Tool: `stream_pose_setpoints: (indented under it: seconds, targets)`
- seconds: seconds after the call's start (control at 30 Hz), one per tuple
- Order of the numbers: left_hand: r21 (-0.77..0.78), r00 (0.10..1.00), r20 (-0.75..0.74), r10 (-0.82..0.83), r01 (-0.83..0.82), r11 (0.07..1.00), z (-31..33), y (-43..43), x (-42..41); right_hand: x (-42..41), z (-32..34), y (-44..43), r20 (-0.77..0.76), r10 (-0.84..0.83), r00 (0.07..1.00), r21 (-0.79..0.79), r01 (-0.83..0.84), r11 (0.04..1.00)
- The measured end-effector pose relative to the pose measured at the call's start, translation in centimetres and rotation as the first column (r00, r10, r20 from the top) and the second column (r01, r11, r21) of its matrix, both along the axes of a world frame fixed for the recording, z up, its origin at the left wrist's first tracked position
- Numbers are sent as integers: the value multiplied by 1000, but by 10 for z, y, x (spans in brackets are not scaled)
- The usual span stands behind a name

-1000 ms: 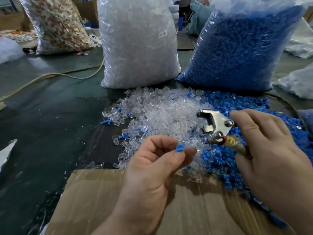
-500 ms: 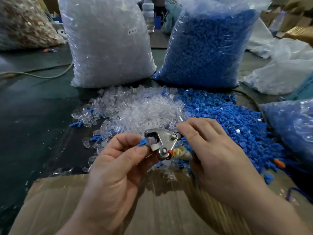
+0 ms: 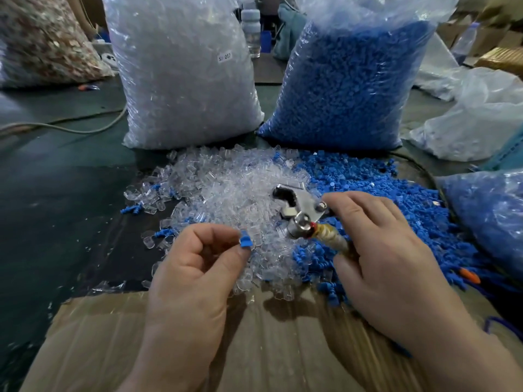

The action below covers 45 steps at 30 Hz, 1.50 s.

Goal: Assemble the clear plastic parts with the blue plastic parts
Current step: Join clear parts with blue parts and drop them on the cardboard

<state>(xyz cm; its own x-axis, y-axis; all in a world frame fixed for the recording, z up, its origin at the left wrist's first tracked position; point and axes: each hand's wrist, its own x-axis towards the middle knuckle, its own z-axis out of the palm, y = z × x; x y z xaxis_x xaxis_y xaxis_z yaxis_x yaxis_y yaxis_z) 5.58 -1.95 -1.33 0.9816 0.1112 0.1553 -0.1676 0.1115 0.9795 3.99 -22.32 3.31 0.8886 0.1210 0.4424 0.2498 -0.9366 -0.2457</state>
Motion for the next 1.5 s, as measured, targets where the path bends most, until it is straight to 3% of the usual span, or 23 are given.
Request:
stream_pose_setpoints:
  seconds: [0.1,0.23,0.5,0.67,0.83,1.17,1.3,1.5]
  targets:
    - [-164,996,1,-92,91,982,-1,0,0,-5,2,10,-37,72,997,-20,-73,997]
    - [-186,984,53,-171,178,966,1,2,-2,-10,4,14,-103,104,989,-53,-110,992]
    - [-3,983,169,-72,73,997,11,-4,-7,-12,9,15,-194,50,980,-153,-80,985]
    - [68,982,186,-41,29,997,15,-3,-10,-11,7,18,-124,43,991,-206,-68,976]
    - [77,981,185,-53,40,996,15,-3,-10,-11,1,17,-124,59,991,-256,-90,962]
    - [51,984,163,-70,62,997,20,-4,-13,-11,5,20,-140,43,989,-196,-70,978]
    - [85,997,66,-36,30,996,21,1,-11,-8,6,11,-184,22,983,-128,-46,991]
    - [52,968,-199,-154,167,985,14,-1,-9,25,-1,-12,-225,-269,936,-255,210,944]
